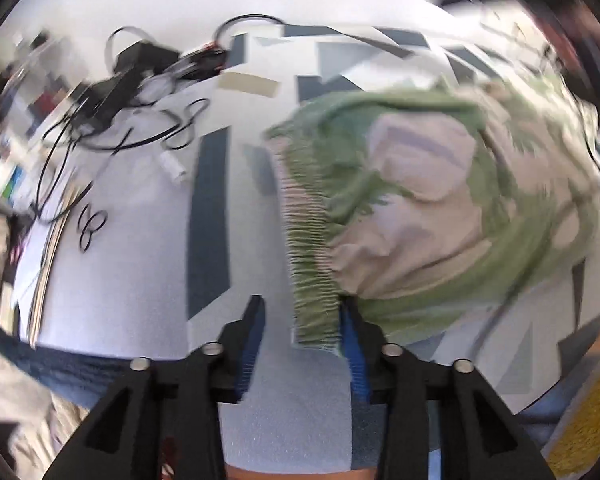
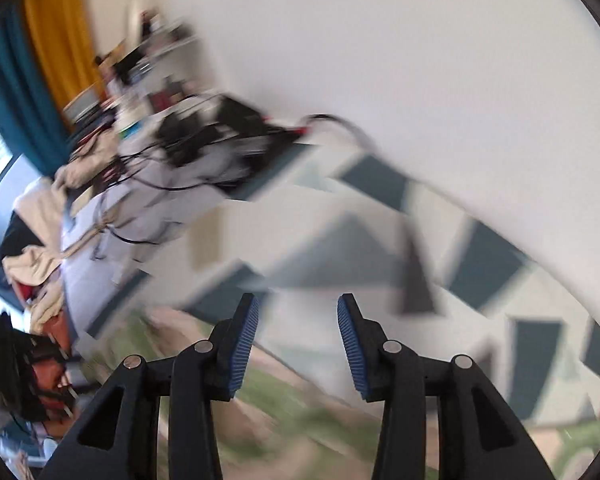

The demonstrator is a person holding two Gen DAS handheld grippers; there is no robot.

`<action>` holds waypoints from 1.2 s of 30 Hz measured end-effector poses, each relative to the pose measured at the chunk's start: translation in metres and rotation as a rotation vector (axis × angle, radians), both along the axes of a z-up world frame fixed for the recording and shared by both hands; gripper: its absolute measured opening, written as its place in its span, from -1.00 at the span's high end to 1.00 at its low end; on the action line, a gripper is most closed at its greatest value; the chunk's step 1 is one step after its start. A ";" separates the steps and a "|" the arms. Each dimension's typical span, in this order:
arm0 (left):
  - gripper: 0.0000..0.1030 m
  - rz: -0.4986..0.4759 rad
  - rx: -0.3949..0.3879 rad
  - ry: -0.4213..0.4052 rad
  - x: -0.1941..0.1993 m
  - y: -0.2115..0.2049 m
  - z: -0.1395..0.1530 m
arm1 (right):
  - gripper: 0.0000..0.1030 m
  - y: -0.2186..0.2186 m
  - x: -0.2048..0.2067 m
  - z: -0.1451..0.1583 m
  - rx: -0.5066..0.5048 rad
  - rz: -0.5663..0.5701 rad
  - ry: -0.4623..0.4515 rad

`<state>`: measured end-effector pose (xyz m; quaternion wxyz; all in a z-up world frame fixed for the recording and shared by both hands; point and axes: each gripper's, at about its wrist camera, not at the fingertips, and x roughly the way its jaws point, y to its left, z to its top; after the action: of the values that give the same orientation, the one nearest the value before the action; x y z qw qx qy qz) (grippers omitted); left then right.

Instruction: Fold clothes

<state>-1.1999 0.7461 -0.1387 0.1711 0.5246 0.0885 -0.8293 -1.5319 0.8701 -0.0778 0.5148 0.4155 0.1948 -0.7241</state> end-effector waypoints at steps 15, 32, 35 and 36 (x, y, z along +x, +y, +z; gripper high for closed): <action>0.22 -0.005 0.183 0.070 -0.053 0.014 0.043 | 0.15 0.142 -0.036 -0.070 0.118 -0.187 -0.031; 0.26 0.263 0.137 0.086 -0.117 -0.034 -0.005 | 0.21 0.127 -0.090 -0.094 0.157 -0.285 0.074; 0.52 0.274 0.119 0.094 -0.122 -0.040 -0.007 | 0.23 0.147 -0.109 -0.093 0.181 -0.362 0.080; 0.61 0.273 0.111 0.093 -0.125 -0.042 -0.008 | 0.27 0.154 -0.115 -0.093 0.183 -0.379 0.078</action>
<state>-1.3248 0.7043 -0.1463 0.2488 0.4772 0.2124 -0.8156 -1.6464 1.0239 -0.1707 0.3216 0.4614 0.1981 -0.8028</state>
